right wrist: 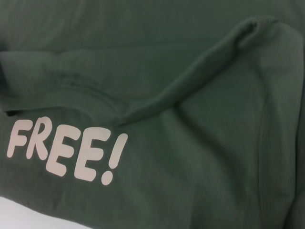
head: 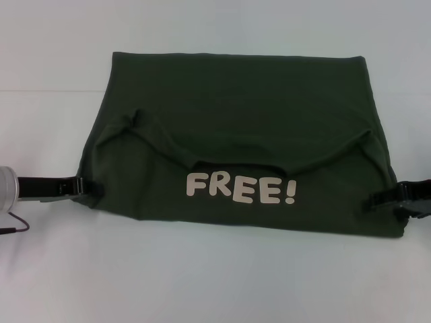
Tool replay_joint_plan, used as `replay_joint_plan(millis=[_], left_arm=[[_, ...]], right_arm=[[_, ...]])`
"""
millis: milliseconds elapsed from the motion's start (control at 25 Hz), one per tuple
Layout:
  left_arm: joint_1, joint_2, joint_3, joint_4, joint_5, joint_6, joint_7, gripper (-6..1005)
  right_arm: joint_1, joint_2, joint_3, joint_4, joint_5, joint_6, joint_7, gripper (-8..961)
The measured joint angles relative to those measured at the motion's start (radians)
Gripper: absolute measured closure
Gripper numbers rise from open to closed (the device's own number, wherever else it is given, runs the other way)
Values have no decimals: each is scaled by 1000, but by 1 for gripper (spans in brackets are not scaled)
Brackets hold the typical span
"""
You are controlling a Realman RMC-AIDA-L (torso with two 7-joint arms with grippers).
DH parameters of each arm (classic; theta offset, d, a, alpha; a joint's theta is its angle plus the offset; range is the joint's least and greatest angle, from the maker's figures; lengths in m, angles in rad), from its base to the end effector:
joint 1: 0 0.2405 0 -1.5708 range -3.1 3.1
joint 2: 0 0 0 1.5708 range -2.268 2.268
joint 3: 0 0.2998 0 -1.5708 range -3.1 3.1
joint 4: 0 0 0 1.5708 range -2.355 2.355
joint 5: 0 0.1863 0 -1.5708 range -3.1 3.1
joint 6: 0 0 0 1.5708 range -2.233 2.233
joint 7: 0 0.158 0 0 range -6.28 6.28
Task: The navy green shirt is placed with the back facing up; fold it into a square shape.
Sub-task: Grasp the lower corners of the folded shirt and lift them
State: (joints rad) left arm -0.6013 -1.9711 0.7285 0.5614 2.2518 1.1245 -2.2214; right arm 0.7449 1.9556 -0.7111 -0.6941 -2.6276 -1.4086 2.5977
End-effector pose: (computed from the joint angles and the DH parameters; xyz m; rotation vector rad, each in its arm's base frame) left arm -0.3490 0.3877 -0.0059 -2.1035 -1.6089 -0.3215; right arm 0.3140 0.3961 0.0097 -2.1183 1.8134 -0.0532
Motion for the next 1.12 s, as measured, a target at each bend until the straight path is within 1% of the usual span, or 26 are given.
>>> replay_joint_plan(millis=[280, 480, 680, 880, 1080, 1120], left_arm=[[0, 0, 0, 0, -2, 0, 0, 963], [0, -1, 0, 0, -1, 0, 0, 962], [0, -2, 0, 0, -1, 0, 0, 961], [2, -2, 0, 0, -3, 0, -1, 962], [3, -2, -2, 0, -4, 1, -1, 962], [3, -2, -2, 0, -5, 1, -1, 962]], right_arm=[[2, 2, -36, 9, -1, 17, 4, 70], [2, 2, -38, 10, -1, 18, 5, 70], [3, 10, -37, 10, 5, 13, 4, 69], [3, 11, -34, 10, 7, 13, 4, 69], [2, 11, -43, 8, 2, 15, 3, 93], [2, 11, -49, 4, 2, 15, 0, 159]])
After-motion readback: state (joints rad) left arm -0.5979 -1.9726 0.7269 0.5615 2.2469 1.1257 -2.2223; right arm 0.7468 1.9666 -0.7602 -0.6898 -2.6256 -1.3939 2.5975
